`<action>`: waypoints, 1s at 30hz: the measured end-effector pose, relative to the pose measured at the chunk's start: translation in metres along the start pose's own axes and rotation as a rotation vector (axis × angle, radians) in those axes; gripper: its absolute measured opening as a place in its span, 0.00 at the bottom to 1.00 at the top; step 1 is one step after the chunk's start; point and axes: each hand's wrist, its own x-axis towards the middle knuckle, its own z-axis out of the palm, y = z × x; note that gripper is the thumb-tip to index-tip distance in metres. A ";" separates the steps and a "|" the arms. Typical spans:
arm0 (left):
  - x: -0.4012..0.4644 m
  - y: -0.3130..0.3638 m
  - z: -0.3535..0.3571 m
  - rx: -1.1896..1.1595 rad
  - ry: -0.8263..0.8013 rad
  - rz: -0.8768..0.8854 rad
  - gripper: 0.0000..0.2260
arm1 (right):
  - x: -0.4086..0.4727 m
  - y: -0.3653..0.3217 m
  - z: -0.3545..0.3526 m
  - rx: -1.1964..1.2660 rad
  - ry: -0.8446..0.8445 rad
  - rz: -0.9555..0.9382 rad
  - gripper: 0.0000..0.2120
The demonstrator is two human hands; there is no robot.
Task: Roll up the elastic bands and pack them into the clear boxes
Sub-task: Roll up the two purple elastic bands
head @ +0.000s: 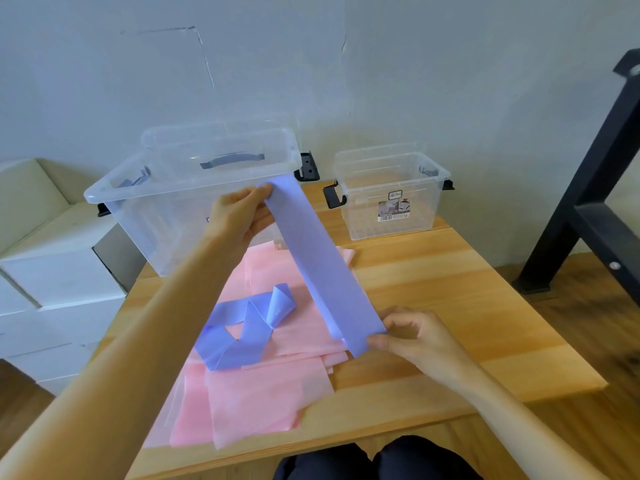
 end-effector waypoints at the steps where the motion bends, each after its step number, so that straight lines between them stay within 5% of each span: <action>1: 0.005 -0.009 -0.004 -0.020 0.015 -0.031 0.08 | -0.002 0.001 -0.001 0.008 0.002 0.002 0.07; 7: 0.023 -0.043 -0.007 -0.097 0.069 -0.141 0.08 | -0.008 0.011 -0.011 0.088 0.011 0.085 0.24; 12: 0.033 -0.060 0.011 -0.122 0.029 -0.159 0.08 | -0.012 0.012 -0.024 0.192 0.037 0.146 0.11; 22: 0.060 -0.093 0.086 0.028 -0.114 -0.166 0.09 | -0.042 0.028 -0.058 0.263 0.345 0.262 0.14; 30: 0.068 -0.125 0.162 0.121 -0.221 -0.159 0.06 | -0.070 0.037 -0.093 -0.047 0.388 0.297 0.04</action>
